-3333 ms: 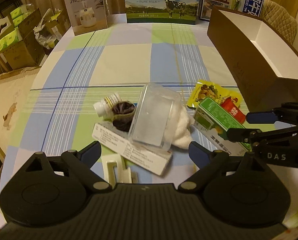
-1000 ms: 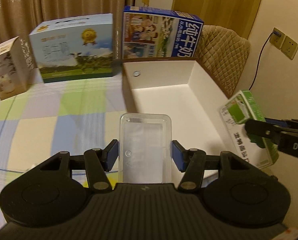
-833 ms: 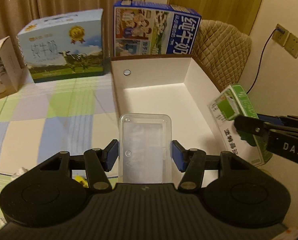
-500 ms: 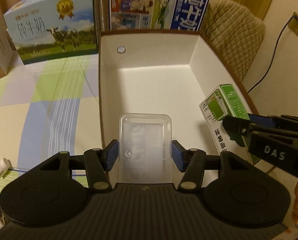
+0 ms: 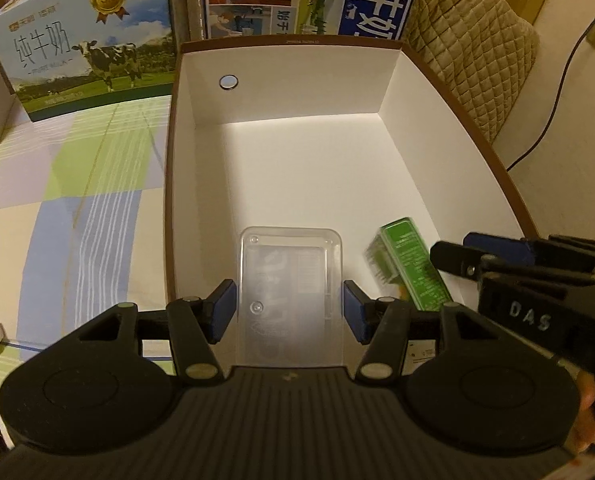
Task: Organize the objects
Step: 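Carry the green box and clear container with both tools into the brown box, then open both tools to release the items inside the brown box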
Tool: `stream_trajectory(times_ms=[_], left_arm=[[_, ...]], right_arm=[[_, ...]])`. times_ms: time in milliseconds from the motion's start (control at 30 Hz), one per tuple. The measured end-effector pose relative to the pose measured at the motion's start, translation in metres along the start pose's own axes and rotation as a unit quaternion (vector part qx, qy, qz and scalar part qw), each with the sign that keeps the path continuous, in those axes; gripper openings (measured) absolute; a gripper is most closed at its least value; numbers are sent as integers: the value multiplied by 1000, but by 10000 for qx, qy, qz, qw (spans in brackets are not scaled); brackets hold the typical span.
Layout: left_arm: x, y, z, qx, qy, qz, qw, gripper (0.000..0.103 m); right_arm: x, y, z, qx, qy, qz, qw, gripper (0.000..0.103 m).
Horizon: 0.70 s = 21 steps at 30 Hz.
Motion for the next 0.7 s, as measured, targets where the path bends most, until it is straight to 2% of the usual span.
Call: stream_trajectory(times_ms=[67,167,433,700], left_arm=[[0,-2,0,30,-15,8,10000,53],[0,-5,-1,74,-15,-8,10000,54],[-15,-9,0,135,-161,-49,9998,73],[-49,1,-20,253,-306,-129,9991,74]], right_arm=[[-5,-2,1,11,-40,-1,10000,40],[-13,-4,0,63,-56,9,10000,42],[-37,-3,-7,114,-102,72,9999,47],[-57,6,-15,275,-236,77,9993,49]])
Point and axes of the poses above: each gripper's, at about its wrist camera, not at the fingertips, and x roughly the way its jaws point, y to its left, z to its top, the point moved 4 cm from there along x, roughly the way its jaws point, and after that the axes turned 2 degrees about z, right-handed, at the moved point
